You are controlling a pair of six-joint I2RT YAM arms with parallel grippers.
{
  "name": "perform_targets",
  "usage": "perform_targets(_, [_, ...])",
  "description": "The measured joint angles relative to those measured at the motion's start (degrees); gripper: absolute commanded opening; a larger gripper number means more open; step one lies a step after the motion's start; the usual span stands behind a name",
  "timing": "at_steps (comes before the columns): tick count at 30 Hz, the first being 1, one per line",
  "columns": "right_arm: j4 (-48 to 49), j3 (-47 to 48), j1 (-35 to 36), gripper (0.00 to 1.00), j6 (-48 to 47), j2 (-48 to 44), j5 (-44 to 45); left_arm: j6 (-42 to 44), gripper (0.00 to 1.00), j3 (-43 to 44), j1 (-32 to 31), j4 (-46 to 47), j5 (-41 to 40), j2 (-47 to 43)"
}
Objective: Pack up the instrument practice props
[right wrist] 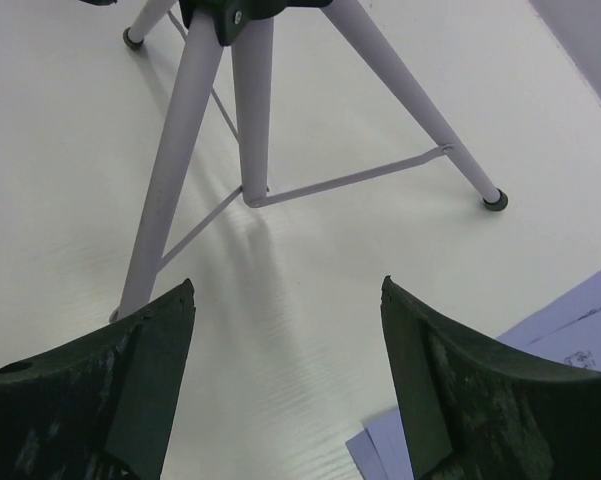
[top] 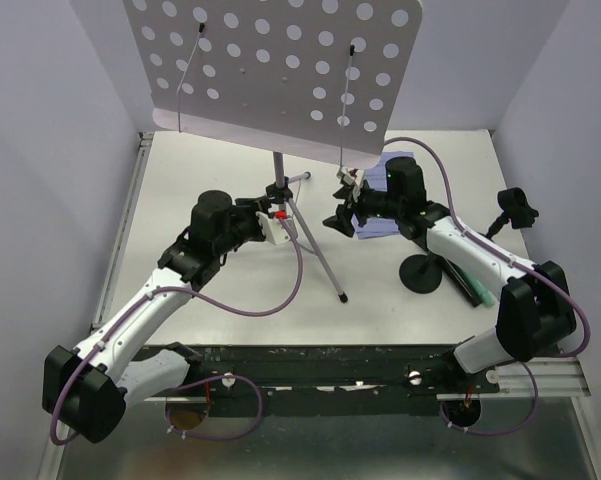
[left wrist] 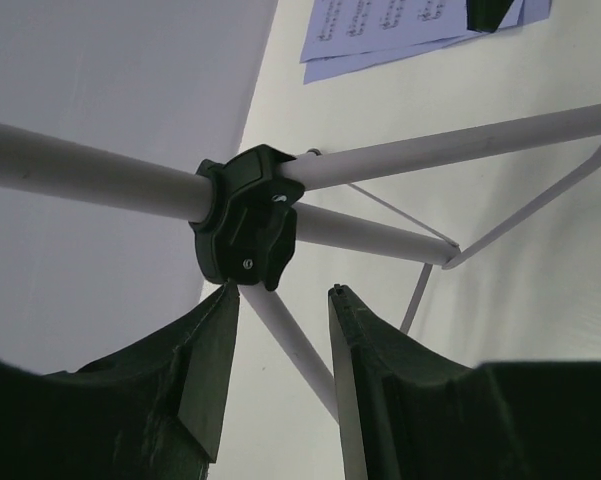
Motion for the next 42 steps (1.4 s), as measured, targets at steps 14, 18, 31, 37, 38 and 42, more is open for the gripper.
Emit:
perform_targets(14, [6.21, -0.22, 0.0, 0.82, 6.29, 2.03, -2.12, -9.11, 0.45, 0.81, 0.0, 1.51, -4.44, 0.5])
perform_targets(18, [6.99, -1.25, 0.02, 0.82, 7.37, 2.03, -2.14, -9.42, 0.43, -0.2, 0.0, 4.11, -5.62, 1.09])
perform_targets(31, [7.02, -1.44, 0.02, 0.82, 7.98, 2.03, -2.08, -9.14, 0.39, -1.33, 0.0, 8.44, -5.68, 2.21])
perform_targets(37, [7.02, -1.86, 0.02, 0.82, 7.98, 2.03, -2.01, -7.67, 0.36, -1.36, -0.04, 9.7, -4.96, 3.28])
perform_targets(38, [7.02, -1.95, 0.02, 0.82, 7.98, 2.03, -1.97, -7.15, 0.36, -1.36, -0.15, 9.9, -4.83, 3.52])
perform_targets(42, [7.02, -2.27, 0.02, 0.82, 7.98, 2.03, -1.64, -4.52, 0.36, -1.36, -0.72, 10.01, -4.5, 3.87])
